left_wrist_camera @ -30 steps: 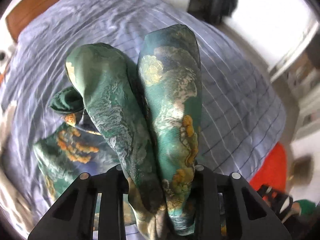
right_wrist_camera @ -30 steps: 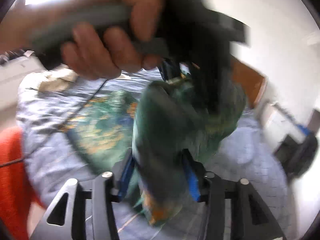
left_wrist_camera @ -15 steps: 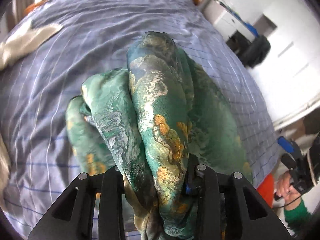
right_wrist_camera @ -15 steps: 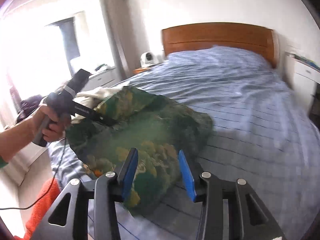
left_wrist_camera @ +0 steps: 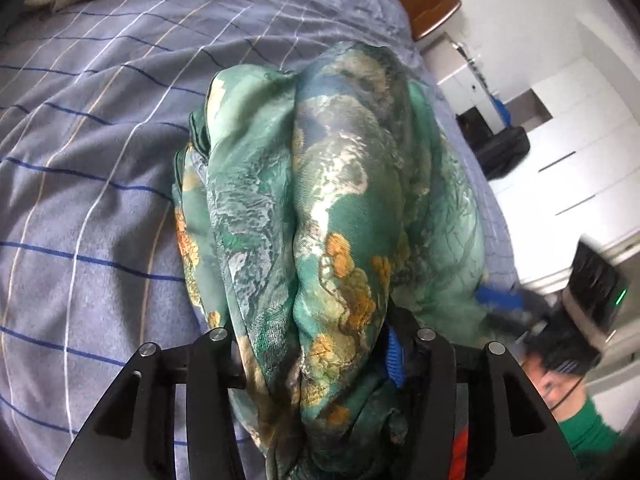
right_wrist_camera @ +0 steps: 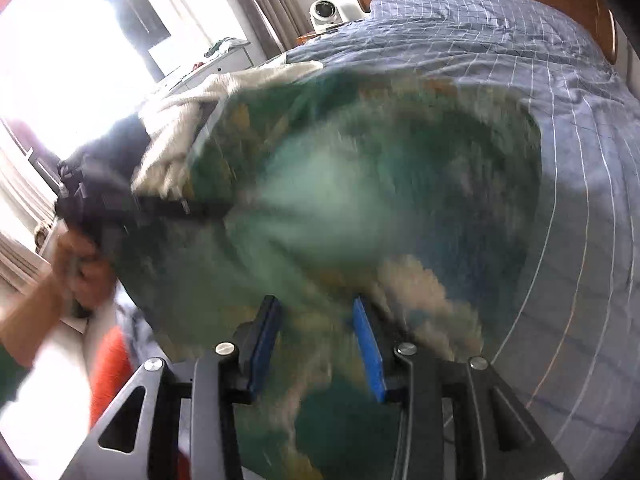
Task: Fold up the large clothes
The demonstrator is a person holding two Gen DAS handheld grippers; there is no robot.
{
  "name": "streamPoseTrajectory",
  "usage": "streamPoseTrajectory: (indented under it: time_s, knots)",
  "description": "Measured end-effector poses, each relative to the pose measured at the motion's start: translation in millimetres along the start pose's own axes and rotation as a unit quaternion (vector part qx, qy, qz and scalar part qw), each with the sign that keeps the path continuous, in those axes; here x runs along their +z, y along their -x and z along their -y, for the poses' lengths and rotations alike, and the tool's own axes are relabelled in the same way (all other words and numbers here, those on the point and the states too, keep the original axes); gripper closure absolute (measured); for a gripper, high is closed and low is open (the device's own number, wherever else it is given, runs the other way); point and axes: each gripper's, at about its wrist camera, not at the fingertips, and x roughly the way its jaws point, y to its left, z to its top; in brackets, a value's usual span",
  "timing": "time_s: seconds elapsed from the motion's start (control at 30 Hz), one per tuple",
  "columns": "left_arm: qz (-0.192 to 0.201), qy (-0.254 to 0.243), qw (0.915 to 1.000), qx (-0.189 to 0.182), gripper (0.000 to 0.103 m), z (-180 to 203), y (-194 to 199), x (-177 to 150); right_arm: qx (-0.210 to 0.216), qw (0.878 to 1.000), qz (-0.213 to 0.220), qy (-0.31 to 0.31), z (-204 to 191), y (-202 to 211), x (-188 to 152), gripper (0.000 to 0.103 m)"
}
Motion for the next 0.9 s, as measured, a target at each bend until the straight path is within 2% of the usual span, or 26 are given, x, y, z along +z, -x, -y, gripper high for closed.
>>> streamPoseTrajectory:
  time_s: [0.07,0.13,0.17,0.23,0.27,0.3,0.4,0.47,0.53,0.67,0.73,0.8,0.9]
  knots:
    - [0.002,0.002,1.0000,-0.007,0.051,-1,2,-1,0.020,1.000,0.016,0.002,-12,5,36,0.064]
    - [0.007,0.004,0.9999,-0.014,0.051,-1,2,-3,0.042,0.999,0.017,0.004,-24,-8,75,0.064]
    - [0.010,0.006,0.9998,-0.018,0.050,-1,3,-4,0.052,0.999,0.012,0.005,-30,-15,86,0.064]
    - [0.015,0.007,0.9996,-0.022,0.050,-9,3,-10,0.070,0.997,-0.020,0.010,-42,-60,123,0.064]
    - [0.019,0.008,0.9995,-0.023,0.050,-12,3,-11,0.074,0.997,-0.034,0.011,-45,-76,132,0.064]
    - [0.021,0.011,0.9995,-0.021,0.050,-15,4,-13,0.068,0.996,-0.060,0.014,-50,-105,141,0.064]
    - [0.023,0.041,0.9988,-0.010,0.053,-35,1,-18,0.008,0.991,-0.129,0.042,-58,-182,144,0.065]
    - [0.027,0.065,0.9966,-0.043,0.054,-52,-2,-18,0.009,0.991,-0.132,0.027,-54,-202,141,0.065]
    - [0.032,0.070,0.9951,-0.063,0.054,-58,-4,-20,0.019,0.992,-0.127,0.015,-50,-202,140,0.065]
    - [0.036,0.048,0.9969,-0.051,0.053,-46,-5,-21,0.035,0.994,-0.102,0.002,-39,-183,137,0.065]
    - [0.040,0.035,0.9976,-0.044,0.052,-41,-3,-23,0.023,0.996,-0.086,0.011,-46,-157,134,0.064]
    - [0.044,0.035,0.9974,-0.046,0.052,-41,-3,-24,0.039,0.996,-0.073,0.028,-53,-125,127,0.063]
    - [0.046,0.039,0.9970,-0.048,0.052,-43,-4,-25,0.042,0.995,-0.050,0.079,-61,-64,89,0.063]
